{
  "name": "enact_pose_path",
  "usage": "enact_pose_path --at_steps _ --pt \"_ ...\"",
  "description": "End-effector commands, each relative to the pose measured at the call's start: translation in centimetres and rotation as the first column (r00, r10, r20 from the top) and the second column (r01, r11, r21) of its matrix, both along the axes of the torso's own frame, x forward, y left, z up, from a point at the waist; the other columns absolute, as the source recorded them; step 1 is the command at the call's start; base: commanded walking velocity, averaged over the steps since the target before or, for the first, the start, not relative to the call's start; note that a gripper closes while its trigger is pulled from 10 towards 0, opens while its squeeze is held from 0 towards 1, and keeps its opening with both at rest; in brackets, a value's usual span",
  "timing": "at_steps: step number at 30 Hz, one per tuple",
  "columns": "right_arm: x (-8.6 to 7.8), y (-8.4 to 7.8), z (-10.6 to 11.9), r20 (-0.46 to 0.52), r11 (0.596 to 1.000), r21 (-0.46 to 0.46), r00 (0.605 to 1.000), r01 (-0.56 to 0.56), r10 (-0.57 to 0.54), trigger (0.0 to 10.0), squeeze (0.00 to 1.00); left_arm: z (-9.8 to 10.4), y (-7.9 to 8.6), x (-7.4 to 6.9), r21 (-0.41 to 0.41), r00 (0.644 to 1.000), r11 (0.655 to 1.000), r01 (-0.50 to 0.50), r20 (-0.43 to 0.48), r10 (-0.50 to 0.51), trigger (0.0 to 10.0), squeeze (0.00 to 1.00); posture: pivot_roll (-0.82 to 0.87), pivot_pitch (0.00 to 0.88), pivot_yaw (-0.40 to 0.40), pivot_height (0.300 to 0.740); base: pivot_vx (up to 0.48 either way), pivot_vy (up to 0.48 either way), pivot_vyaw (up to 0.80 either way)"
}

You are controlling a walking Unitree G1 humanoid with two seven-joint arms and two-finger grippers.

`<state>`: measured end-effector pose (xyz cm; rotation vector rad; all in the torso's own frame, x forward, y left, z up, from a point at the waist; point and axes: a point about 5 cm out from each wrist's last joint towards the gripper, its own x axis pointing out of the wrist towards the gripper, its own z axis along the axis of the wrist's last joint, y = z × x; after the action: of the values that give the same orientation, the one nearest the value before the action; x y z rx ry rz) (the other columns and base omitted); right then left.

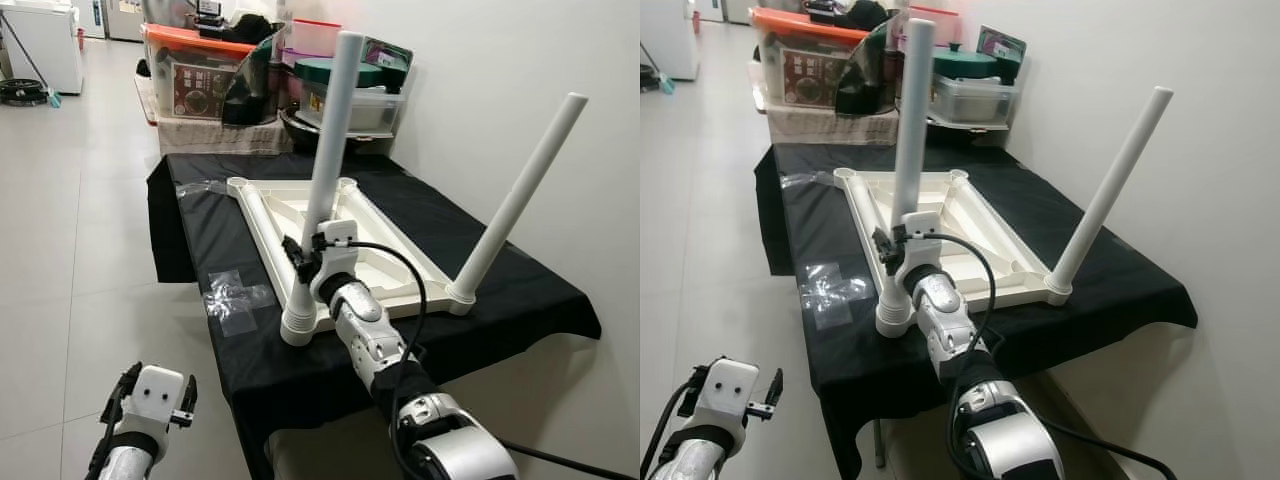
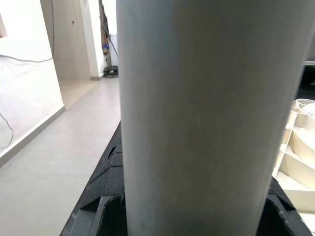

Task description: Building children table

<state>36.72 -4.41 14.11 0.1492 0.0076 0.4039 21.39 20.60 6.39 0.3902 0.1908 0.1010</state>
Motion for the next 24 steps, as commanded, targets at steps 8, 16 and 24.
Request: enact_pose_path --at_steps 8,16,24 --pt "-2.3 -0.8 -5.8 -0.219 0.997 -0.011 0.973 0.077 -0.077 0.0 0.0 -0.2 -0.1 0.0 0.006 1.0 1.0 0.01 -0.002 -0.01 10.0 0.0 0.13 0.0 -0.156 0.74 0.0 0.0 0.0" --pt "-2.9 0.0 -5.6 -0.169 0.995 -0.033 0.98 0.099 -0.103 0.0 0.0 -0.1 0.1 0.1 0.014 1.0 1.0 0.014 -0.002 -0.014 10.0 0.0 0.13 0.0 -0.148 0.74 0.0 0.0 0.0" --pt "-3.2 0.5 -4.1 -0.066 0.994 0.107 0.998 -0.001 0.008 0.0 0.0 -0.2 0.0 0.2 0.013 1.0 1.0 0.016 -0.002 -0.016 10.0 0.0 0.12 0.0 -0.144 0.74 0.0 0.0 0.0"
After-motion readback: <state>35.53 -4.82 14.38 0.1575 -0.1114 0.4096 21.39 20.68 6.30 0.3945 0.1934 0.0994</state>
